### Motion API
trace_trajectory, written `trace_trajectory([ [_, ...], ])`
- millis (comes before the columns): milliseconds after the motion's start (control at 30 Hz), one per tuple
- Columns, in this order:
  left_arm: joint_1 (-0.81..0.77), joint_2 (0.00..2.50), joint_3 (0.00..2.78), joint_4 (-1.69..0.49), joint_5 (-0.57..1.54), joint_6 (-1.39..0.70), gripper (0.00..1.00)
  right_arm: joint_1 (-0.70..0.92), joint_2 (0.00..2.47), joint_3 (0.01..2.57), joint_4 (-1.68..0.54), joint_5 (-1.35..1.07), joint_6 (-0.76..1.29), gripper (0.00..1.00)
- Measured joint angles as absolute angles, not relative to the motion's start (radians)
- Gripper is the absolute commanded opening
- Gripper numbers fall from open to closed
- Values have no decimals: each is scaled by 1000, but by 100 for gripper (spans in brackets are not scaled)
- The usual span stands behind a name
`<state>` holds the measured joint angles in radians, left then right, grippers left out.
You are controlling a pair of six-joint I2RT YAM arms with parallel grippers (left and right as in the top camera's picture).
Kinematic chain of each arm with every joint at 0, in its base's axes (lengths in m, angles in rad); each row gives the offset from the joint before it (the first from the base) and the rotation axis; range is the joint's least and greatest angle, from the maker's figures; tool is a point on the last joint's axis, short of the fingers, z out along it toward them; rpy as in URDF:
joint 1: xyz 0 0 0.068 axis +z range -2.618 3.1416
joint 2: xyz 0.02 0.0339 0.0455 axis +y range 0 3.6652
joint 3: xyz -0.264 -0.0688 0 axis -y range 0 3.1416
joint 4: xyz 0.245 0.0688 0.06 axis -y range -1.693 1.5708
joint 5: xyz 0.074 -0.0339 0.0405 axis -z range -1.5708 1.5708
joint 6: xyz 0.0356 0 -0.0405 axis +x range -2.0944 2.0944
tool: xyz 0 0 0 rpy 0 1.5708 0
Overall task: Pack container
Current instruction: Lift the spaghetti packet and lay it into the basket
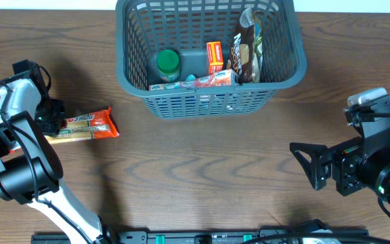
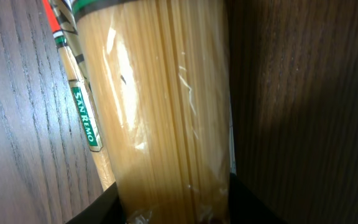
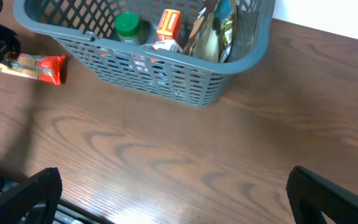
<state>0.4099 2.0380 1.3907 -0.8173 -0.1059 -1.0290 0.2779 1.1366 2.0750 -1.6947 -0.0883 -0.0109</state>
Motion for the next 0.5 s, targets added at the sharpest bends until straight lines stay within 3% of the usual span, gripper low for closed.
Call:
trace_trajectory([
  [167, 410, 2034, 1386, -815, -105, -1029, 6, 278, 1137, 2075, -1695, -88, -11, 99],
  [500, 410, 1980, 1346, -814, -78, -1025, 6, 278, 1137, 2075, -1695, -88, -11, 99],
])
